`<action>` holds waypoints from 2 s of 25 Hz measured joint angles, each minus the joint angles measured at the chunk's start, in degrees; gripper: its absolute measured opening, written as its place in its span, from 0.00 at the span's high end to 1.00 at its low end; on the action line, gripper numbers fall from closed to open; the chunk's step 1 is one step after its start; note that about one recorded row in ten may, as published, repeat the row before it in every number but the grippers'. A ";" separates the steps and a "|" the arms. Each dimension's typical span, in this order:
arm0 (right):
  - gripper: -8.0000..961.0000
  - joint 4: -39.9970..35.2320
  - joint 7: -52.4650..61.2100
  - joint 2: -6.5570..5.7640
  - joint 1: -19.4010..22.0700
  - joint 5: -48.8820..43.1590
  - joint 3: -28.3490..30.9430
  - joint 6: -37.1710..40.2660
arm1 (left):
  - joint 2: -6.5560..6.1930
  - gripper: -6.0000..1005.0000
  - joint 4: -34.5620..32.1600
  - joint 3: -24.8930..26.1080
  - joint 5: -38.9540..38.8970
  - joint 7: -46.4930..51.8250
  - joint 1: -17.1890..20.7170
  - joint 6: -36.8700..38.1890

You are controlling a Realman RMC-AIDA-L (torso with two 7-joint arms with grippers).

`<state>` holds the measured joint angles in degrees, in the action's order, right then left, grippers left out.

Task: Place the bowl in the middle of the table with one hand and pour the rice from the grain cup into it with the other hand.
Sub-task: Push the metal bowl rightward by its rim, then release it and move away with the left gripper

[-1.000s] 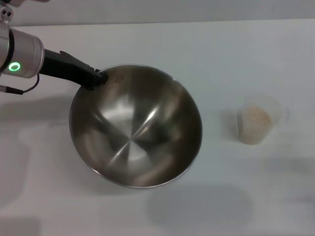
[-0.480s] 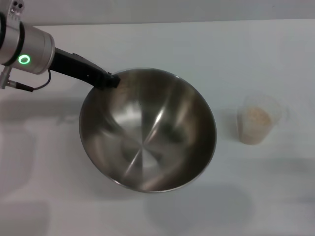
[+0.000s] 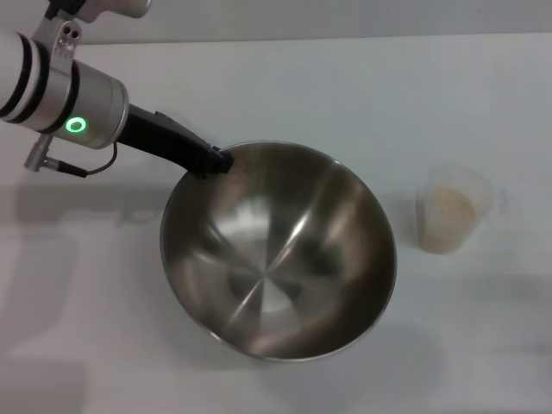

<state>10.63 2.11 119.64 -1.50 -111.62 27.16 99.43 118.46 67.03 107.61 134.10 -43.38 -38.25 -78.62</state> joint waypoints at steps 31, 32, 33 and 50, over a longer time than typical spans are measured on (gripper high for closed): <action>0.14 0.00 0.00 -0.03 -0.16 0.00 0.00 -0.57 | -0.28 0.95 -9.65 0.31 0.46 -1.85 -4.71 8.68; 0.14 0.00 0.00 -0.02 -0.16 0.00 0.00 -0.57 | -0.27 0.95 -9.69 0.39 0.46 -2.12 -4.60 8.90; 0.14 0.00 0.00 -0.02 -0.16 0.00 0.00 -0.57 | -0.27 0.95 -9.69 0.39 0.46 -2.12 -4.60 8.90; 0.14 0.01 0.00 -0.02 -0.07 0.00 0.00 -0.56 | -0.24 0.70 -8.26 -0.02 0.46 -2.15 -3.76 8.94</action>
<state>10.64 2.11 119.62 -1.58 -111.62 27.16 98.87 118.22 58.77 107.59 134.57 -45.53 -42.02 -69.68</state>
